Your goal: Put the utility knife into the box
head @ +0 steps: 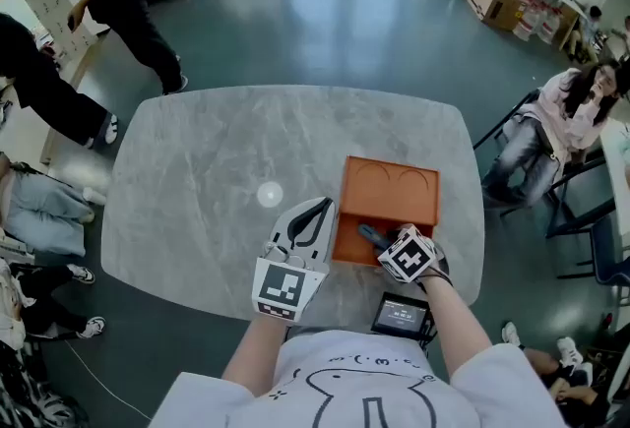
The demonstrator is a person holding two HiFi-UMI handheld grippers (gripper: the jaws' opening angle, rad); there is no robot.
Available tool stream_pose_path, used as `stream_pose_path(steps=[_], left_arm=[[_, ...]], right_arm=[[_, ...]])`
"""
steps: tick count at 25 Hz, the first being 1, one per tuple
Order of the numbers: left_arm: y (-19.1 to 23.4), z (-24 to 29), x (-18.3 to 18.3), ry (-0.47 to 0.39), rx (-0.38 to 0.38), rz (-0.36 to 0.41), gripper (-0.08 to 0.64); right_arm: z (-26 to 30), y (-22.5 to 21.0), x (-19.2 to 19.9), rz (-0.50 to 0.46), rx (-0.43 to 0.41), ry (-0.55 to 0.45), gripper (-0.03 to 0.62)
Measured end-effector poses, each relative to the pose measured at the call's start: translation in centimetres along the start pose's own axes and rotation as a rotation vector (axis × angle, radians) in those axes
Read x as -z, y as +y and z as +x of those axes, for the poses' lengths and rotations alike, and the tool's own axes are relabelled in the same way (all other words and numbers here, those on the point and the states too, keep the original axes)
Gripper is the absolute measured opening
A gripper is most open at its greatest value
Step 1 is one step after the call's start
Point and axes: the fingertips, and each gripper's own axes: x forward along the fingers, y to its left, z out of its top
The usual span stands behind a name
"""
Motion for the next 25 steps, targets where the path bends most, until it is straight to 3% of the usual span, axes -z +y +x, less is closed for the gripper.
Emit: stream_pose_path(steps=[6,13,20,25], left_arm=[[-0.8,-0.4,-0.2,-0.010,0.037,0.005,0.015],[-2.5,-1.4,-0.4,-0.028,0.034,0.005,0.015],[-5.0,-2.8,-1.5,-0.055,0.021,0.014,0.015],[-6.8,-4.1,-3.0,-0.080,0.022,0.033,0.015]], right_arm=[[-2.9,-0.7,-1.1,0.100,0.076,-0.106,0.192],[-7.0,-0.2,-2.1,0.208,0.094,-0.275,0.190],[-12.1,0.9,-2.5,0.268,0.123,-0.448,0.061],[-16.4,2.2,-2.9,0.312,0.143,-0.582,0.021]])
